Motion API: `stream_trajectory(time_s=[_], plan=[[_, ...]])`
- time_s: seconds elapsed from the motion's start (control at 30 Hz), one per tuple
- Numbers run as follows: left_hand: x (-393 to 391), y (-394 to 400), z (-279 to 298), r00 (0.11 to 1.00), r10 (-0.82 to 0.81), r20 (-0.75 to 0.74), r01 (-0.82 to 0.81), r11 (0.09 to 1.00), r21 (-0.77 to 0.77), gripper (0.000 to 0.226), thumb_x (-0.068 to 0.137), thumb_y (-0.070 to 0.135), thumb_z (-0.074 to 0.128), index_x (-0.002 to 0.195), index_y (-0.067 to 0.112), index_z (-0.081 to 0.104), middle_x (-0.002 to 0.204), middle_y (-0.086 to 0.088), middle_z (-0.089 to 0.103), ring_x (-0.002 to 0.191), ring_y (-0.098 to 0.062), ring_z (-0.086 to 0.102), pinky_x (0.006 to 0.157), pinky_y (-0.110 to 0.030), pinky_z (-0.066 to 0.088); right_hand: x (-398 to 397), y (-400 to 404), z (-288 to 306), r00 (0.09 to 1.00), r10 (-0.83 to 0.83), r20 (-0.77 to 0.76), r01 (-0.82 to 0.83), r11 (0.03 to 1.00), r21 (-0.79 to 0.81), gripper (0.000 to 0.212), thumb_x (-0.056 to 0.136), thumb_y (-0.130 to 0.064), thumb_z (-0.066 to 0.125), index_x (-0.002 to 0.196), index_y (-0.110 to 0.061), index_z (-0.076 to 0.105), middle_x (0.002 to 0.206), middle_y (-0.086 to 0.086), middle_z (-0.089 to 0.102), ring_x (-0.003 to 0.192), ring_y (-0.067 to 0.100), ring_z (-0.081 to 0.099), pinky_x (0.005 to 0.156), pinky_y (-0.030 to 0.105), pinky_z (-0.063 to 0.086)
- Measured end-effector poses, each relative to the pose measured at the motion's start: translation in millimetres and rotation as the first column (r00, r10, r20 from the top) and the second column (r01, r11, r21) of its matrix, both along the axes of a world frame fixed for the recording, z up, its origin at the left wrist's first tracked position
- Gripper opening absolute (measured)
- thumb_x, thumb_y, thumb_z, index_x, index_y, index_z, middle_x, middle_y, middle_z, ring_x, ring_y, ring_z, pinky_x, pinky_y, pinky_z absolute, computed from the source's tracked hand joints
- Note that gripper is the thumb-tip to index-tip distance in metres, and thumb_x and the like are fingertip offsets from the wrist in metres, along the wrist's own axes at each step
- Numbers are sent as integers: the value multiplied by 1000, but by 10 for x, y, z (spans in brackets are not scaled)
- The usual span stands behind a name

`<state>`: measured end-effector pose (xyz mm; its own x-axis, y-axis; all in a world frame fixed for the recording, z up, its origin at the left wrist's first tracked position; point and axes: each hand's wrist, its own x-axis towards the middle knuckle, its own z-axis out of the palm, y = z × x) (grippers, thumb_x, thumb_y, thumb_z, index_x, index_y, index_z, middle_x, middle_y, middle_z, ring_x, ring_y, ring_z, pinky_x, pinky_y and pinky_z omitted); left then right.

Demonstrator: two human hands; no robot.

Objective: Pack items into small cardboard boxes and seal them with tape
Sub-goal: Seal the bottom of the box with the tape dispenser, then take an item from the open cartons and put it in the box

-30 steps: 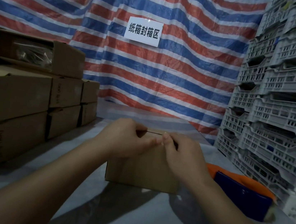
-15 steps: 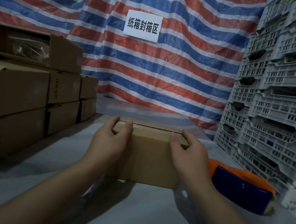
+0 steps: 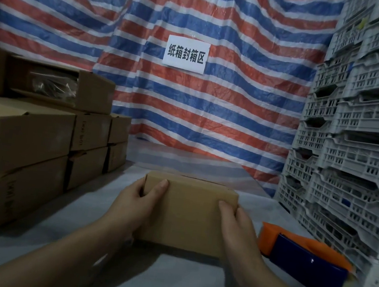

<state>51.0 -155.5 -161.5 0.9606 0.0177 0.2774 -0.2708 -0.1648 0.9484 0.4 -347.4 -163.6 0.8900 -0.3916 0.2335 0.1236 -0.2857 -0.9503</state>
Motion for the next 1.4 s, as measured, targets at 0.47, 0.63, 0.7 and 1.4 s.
stream_trajectory(time_s=[0.47,0.63,0.7,1.4], plan=[[1099,482,141,871,-142,-471,112,989,-92,42,88,53,62,108,16,64,99,-14,69,89,-28,65,66,-31,51,1147,32,418,898,55,-436,-52,998,20,43,94,-50,56,106,-10,66,106,17,66,98,32,63,81,38,56],[1640,462,178,882,-31,-471,22,999,-25,41,87,54,63,103,16,63,101,-14,64,87,-27,61,71,-31,49,1547,81,404,893,136,-430,-97,989,111,41,93,-42,58,114,-8,65,107,17,61,85,30,59,54,29,53],[1894,463,184,880,-23,-474,10,1000,-30,44,86,55,64,104,15,63,104,-15,63,89,-28,61,71,-32,49,1758,111,407,884,178,-432,-109,978,180,49,89,-42,62,120,-3,64,113,20,59,79,31,57,39,28,50],[3145,475,256,911,132,-392,-205,967,-151,54,96,46,55,135,9,49,115,-16,54,97,-33,54,85,-41,45,3195,298,201,928,228,-294,-86,901,426,50,84,-53,60,93,-4,69,66,17,72,65,34,71,61,50,60]])
